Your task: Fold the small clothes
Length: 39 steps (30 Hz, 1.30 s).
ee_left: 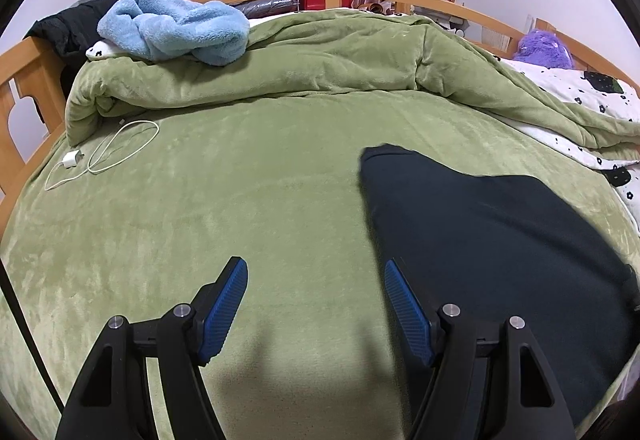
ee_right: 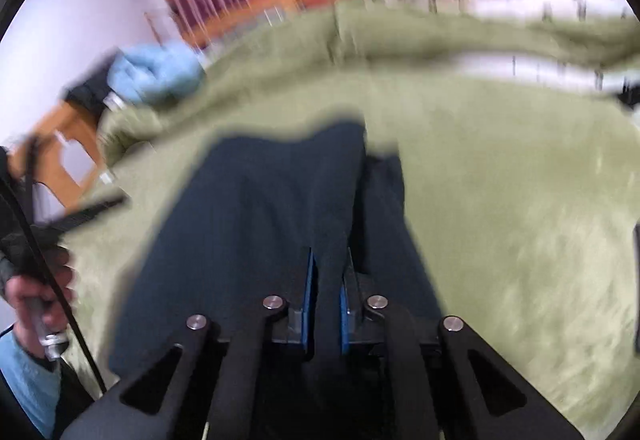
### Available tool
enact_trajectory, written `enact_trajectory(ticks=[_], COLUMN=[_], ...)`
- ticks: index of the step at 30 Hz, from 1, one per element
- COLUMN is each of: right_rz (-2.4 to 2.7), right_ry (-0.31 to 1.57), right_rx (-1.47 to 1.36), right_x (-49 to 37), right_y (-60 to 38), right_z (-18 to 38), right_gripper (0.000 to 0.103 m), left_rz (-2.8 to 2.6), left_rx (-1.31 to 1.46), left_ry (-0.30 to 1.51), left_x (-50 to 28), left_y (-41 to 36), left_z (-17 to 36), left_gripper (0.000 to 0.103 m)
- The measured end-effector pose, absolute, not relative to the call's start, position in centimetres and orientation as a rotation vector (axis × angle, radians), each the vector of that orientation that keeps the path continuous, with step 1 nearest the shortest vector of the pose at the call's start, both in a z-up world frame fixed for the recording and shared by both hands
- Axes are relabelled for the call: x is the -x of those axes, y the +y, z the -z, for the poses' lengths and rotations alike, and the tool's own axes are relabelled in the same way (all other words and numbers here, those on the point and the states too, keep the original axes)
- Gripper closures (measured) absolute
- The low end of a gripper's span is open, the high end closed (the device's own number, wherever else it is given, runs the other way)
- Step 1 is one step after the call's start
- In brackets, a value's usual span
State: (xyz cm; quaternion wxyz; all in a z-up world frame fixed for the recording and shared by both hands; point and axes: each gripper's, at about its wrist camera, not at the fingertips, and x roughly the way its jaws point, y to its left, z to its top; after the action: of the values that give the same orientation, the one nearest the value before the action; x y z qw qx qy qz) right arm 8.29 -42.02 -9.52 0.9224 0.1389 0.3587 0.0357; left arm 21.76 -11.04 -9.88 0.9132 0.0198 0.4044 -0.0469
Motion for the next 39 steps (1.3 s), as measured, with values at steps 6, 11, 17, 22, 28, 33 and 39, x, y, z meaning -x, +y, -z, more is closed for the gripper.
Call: enact_trajectory(ticks=[6,11,17,22,28,33,39], right_rz=[0.040,0.035,0.005,0.036,-0.036,0.029,0.053], right_ry=[0.898,0.851,0.809,0.956,0.837,0.945,0.872], right_rx=[-0.344,-0.321,-0.260,-0.202,-0.217,-0.291,-0.237], right_x=[-7.5,-7.1,-10.8,-16.2,-15.5,-17.0,-14.9], right_y=[-44.9,-44.6,-44.4,-43.3,-44.3,-45.8,-45.7], right_z=[13.4,12.1,9.2,11.0,10.3,13.7,12.0], right_gripper=[0.093,0.085,0.054,0.061,0.094,0.092,0.074], left_rz=[0.112,0.116,0.119,0.128,0.130,0.138,0.185], left_rx=[-0.045,-0.041,-0.038,-0.051,-0.048,-0.052,-0.029], left_ry=[0.853,0.863,0.864,0.855,0.863,0.875,0.871], left_x=[-22.3,-22.4,-22.5,-22.1,-22.5,-22.6,-22.3], left_y=[-11.3,-11.4,-11.9,-12.4,-12.5,-13.0,-13.5], left_z=[10.5,10.7,11.3,11.5,12.0,12.7,12.6], left_gripper=[0.033,0.033,0.033,0.033,0.033,0.033,0.033])
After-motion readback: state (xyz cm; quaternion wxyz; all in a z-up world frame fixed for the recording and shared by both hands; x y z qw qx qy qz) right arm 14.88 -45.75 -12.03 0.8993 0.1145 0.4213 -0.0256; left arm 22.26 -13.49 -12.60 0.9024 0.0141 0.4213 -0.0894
